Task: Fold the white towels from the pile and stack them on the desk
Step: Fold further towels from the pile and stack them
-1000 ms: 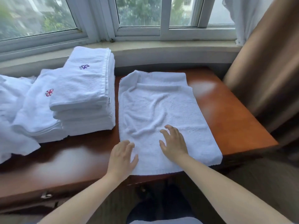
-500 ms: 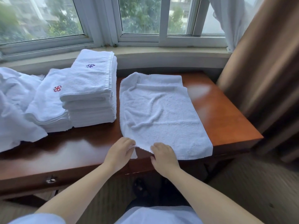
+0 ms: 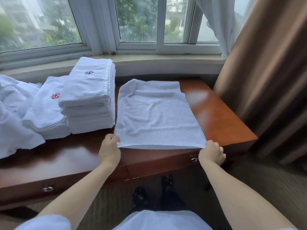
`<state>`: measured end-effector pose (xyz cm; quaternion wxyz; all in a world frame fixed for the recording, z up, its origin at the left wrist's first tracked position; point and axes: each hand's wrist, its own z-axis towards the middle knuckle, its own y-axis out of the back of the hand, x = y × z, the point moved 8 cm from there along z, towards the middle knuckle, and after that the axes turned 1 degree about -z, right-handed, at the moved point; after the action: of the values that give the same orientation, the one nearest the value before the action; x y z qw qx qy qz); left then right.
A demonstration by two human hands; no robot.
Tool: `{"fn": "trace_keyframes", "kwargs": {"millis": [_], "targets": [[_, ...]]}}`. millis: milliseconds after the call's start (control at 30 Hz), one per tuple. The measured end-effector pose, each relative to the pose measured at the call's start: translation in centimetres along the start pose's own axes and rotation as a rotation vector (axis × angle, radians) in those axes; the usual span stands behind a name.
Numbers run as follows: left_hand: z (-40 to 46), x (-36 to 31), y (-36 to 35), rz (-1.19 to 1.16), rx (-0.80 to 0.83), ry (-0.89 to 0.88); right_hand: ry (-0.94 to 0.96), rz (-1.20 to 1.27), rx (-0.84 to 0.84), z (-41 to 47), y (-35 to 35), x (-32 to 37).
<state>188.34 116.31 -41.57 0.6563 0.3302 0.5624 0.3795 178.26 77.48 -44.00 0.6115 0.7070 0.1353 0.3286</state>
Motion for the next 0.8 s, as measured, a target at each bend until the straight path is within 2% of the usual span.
{"fn": "trace_keyframes", "kwargs": {"millis": [133,233,400,500,633,733,800], "targets": [[-0.6,-2.5,-0.3,0.115,0.063,-0.199,-0.107,0.161,-0.080,-0.2,0.6,-1.5],[-0.4,-2.5,0.4,0.171,0.033,-0.170,-0.321,0.476,-0.153,-0.5,1.3,-3.6],[0.2,-2.0,2.1,0.021,-0.027,0.017,-0.301,0.827,-0.039,-1.0,1.0,-0.9],[0.1,-3.4,3.1,-0.047,-0.047,-0.111,-0.295,1.038,0.022,-1.9,0.9,1.0],[-0.2,-5.1,2.4,-0.114,0.063,-0.257,-0.255,1.163,0.063,-3.1,1.6,2.7],[-0.2,-4.7,1.7,-0.275,0.129,-0.127,-0.262,1.216,0.041,-3.5,2.2,3.1],[-0.4,-4.5,0.9,-0.373,0.225,-0.037,-0.342,1.268,-0.005,-3.5,2.6,2.5]]}}
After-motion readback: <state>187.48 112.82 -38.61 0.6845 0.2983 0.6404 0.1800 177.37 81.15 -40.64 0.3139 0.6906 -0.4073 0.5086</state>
